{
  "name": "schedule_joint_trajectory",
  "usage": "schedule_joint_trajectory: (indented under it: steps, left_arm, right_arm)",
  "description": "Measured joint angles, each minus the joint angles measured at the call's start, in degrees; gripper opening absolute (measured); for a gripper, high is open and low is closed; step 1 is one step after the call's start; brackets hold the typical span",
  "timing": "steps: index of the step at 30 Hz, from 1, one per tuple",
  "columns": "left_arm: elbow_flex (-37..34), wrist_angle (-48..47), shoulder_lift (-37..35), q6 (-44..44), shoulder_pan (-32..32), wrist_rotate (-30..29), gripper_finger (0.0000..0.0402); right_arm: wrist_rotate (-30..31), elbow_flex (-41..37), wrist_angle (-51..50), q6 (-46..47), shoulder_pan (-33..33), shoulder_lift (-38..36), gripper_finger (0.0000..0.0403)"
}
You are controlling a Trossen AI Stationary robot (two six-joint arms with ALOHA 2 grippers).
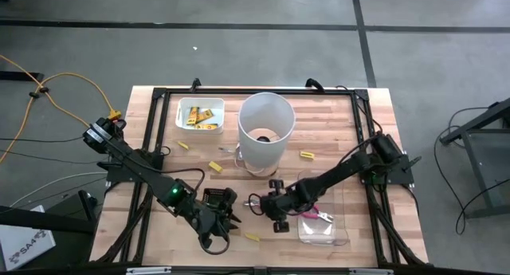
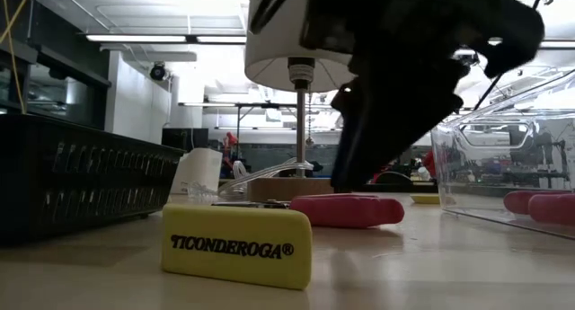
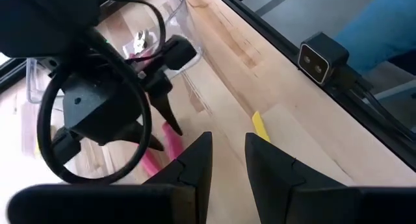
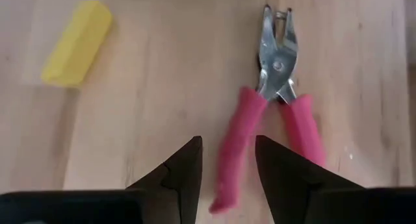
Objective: Pick & Place School Supplies
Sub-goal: Put the pink hole puncher into the transparent bin
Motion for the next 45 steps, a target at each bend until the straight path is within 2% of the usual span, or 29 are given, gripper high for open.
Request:
schedule_joint_trajectory:
  steps: [25,28,37,45]
  left_arm:
    - [0.00,-0.10,0.00,-0.22,-0.72,0.26,0.0086]
    - [0.00,-0.09,0.00,-0.22,-0.72,0.26,0.0086]
    - [0.00,-0.11,0.00,-0.22,-0.70,0.24,0.0086]
    - [0.00,-0.13,0.00,-0.21,-0.70,0.23,0.0086]
  right_arm:
    - [-1.88,0.13,1.10,2.35,-0.24,4.04,0.0133]
    - [-1.80,0.13,1.04,2.49,-0.24,4.06,0.0122]
    - [-0.86,0.02,0.53,2.57,-0.26,3.32,0.0055]
    - [-0.94,0.00,0.71,3.92,-0.26,3.23,0.0051]
